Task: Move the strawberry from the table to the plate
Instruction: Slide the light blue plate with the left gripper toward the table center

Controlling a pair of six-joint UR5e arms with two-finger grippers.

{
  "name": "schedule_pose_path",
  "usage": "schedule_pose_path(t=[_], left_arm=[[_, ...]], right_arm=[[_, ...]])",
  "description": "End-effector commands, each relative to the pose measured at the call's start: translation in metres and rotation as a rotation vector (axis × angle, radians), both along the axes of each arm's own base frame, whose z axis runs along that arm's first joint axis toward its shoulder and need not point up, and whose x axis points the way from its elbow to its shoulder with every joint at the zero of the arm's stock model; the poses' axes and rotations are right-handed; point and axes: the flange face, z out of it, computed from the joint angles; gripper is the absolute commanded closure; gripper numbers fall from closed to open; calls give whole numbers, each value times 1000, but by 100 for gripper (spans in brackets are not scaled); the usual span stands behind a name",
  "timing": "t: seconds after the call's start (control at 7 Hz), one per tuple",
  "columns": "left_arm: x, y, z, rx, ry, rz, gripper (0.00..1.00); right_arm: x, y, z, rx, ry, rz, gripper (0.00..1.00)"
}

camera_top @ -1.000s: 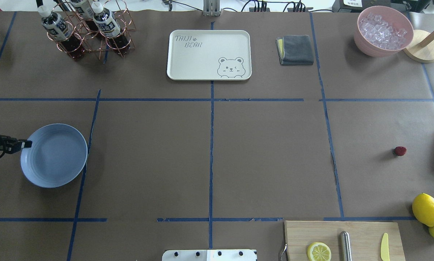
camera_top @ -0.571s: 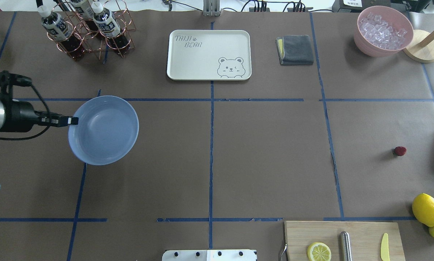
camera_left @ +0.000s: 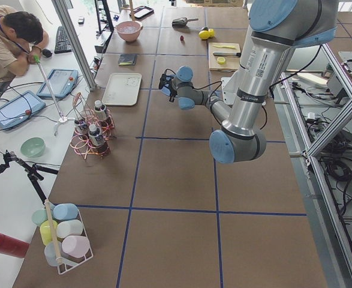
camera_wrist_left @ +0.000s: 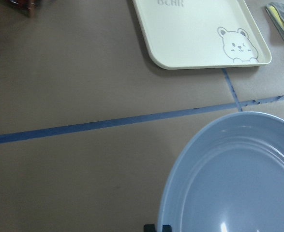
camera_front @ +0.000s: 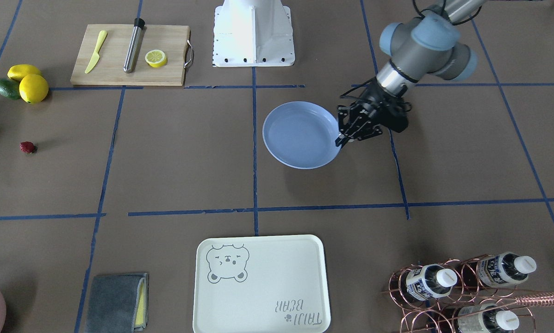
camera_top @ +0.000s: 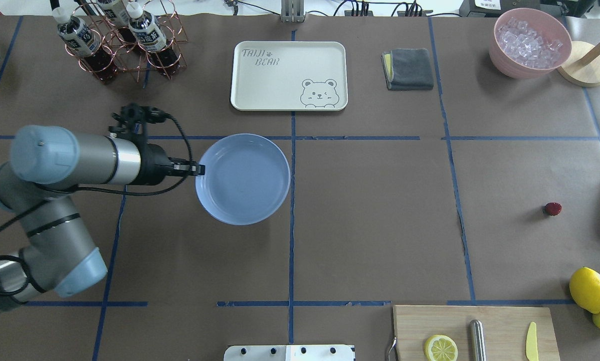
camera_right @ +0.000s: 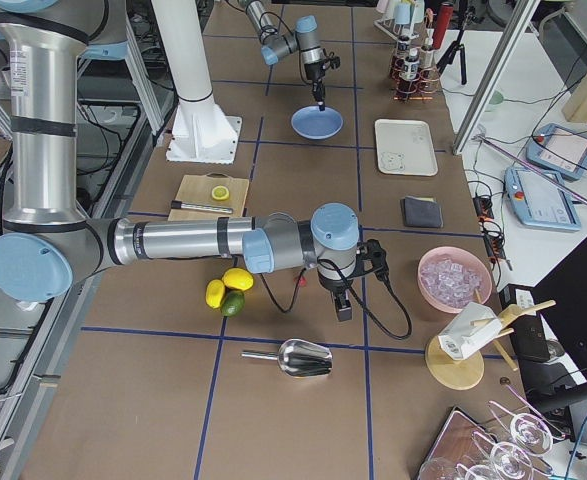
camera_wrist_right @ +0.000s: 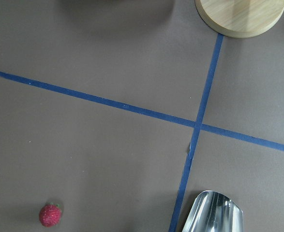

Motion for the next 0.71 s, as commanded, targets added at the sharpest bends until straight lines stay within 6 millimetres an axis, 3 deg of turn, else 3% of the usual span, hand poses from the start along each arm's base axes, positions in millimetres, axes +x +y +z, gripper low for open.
schedule_pose_path(t=[0.0, 0.14, 0.29, 0.43, 0.57], left_arm=[[37, 22, -2, 11, -19, -6, 100], [40, 26, -3, 11, -17, 1, 100], [41, 27, -6, 13, -13, 3, 71], [37, 26, -4, 21, -16, 1, 1], [20, 15, -5, 33, -21, -15, 0]], right_arm=[[0, 1, 2, -5, 0, 0, 0], [0, 1, 3, -8, -1, 0, 0], [0, 1, 3, -7, -1, 0, 0], [0, -1, 1, -4, -3, 0, 0], [0, -3, -8, 10, -5, 4, 0]])
